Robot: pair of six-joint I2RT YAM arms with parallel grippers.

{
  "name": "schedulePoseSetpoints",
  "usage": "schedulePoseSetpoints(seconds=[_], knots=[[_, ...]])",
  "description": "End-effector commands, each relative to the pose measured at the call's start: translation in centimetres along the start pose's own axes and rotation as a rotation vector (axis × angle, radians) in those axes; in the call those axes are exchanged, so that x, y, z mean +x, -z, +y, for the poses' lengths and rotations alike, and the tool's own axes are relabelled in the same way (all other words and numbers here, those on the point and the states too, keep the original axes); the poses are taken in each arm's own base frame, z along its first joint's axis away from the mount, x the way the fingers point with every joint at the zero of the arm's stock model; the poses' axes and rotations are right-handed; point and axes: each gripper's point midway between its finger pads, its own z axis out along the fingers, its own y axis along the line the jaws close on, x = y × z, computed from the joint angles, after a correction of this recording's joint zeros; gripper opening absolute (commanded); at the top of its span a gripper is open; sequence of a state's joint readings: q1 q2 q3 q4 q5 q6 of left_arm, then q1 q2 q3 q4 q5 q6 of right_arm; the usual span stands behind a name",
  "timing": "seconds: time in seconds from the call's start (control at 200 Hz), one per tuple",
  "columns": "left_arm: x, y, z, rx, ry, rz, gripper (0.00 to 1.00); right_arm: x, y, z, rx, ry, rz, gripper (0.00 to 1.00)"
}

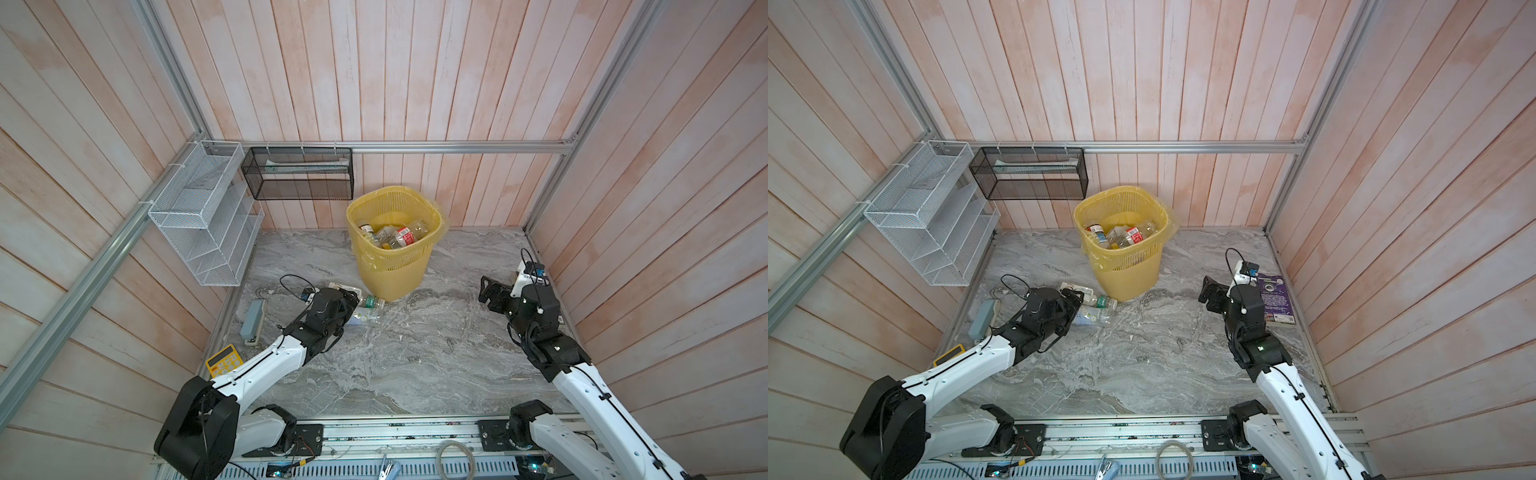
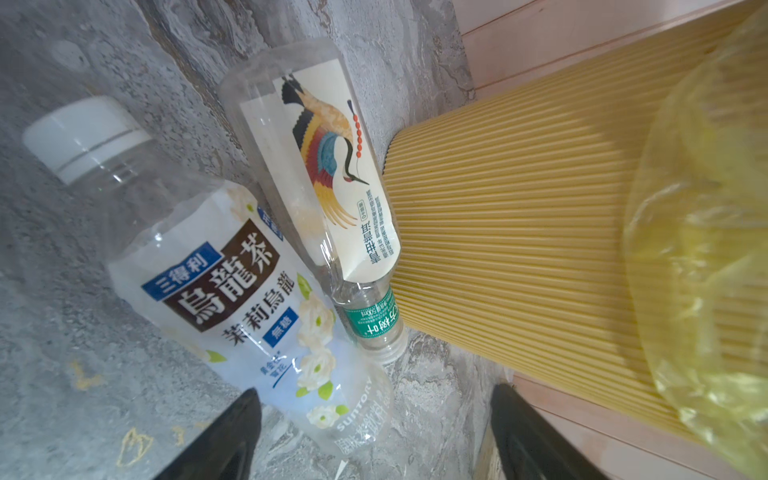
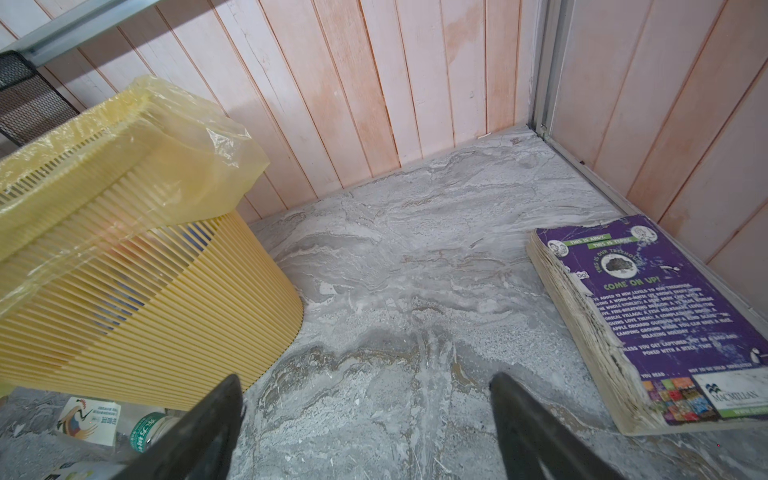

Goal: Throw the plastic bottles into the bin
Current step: 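Draw the left arm back and lower it to the oolong tea bottle, then grasp the oolong tea bottle with the left gripper and lift it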

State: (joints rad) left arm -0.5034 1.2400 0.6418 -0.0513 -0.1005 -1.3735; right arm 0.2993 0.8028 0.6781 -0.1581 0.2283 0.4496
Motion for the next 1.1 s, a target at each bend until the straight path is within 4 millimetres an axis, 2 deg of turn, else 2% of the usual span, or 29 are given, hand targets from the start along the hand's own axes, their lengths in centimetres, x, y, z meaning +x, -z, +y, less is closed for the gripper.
schedulePoseSetpoints(seconds=[0.0, 0.235, 0.56, 0.665, 0.9, 1.095], knots=[[1.4, -0.6, 1.4, -0.042, 0.068, 0.04, 0.88, 0.7, -0.1, -0.8, 0.034, -0.009, 0.012, 0.93], [2.5, -1.4, 3.2, -0.132, 0.109, 0.027, 0.87, 1.2, -0.5, -1.2, 0.052, -0.001, 0.025, 0.93], [1.9, -3.7, 3.6, -0.215, 0.079, -0.019, 0.79, 1.7, -0.9, -1.5, 0.072, 0.017, 0.041, 0.93], [2.2, -4.5, 4.0, -0.256, 0.068, -0.003, 0.76, 1.9, -0.8, -1.8, 0.08, 0.022, 0.043, 0.94], [3.3, -5.4, 6.9, -0.354, 0.088, 0.047, 0.73, 2.5, -0.4, -2.6, 0.101, 0.023, 0.041, 0.95], [2.9, -5.6, 8.4, -0.422, 0.068, 0.055, 0.73, 2.4, -0.1, -3.0, 0.113, 0.029, 0.029, 0.95]])
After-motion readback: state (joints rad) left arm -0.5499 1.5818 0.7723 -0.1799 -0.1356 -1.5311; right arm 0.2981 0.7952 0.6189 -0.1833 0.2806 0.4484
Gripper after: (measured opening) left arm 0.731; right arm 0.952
